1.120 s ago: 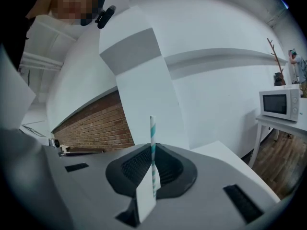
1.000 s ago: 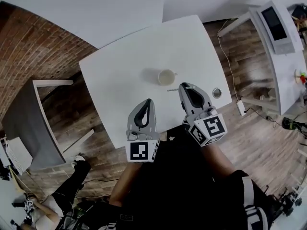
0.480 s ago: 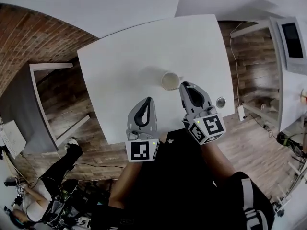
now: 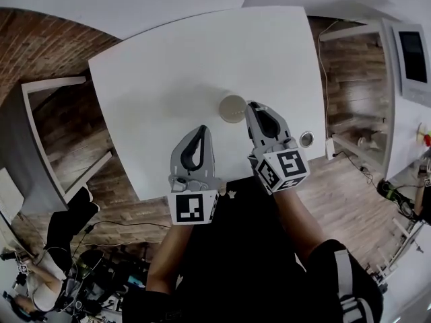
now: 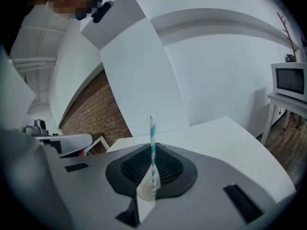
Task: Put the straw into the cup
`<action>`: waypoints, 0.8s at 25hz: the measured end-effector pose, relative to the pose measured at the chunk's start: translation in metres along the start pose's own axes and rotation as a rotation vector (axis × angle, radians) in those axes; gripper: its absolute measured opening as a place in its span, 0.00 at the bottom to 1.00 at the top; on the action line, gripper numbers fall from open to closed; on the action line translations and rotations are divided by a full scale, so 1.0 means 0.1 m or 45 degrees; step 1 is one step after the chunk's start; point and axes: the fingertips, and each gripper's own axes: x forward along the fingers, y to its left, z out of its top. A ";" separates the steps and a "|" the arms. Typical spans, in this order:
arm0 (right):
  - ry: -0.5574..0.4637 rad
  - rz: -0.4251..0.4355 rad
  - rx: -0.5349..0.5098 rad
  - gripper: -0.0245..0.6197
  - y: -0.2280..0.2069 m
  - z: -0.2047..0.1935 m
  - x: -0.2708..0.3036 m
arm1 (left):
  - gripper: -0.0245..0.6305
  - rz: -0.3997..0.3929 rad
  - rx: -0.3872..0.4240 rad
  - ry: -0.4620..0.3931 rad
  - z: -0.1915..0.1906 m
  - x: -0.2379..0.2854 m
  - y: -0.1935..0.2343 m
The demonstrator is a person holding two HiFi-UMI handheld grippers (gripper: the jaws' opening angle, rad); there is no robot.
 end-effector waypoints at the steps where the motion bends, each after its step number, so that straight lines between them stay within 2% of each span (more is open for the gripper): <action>1: 0.010 0.000 0.005 0.08 -0.01 -0.04 0.02 | 0.04 -0.001 -0.006 0.006 -0.01 0.02 0.00; 12: 0.099 0.020 0.016 0.08 -0.01 -0.33 0.20 | 0.04 -0.022 -0.016 0.055 -0.12 0.09 0.03; 20: 0.108 0.020 -0.008 0.08 -0.05 -0.32 0.28 | 0.04 -0.036 -0.010 0.065 -0.15 0.12 0.03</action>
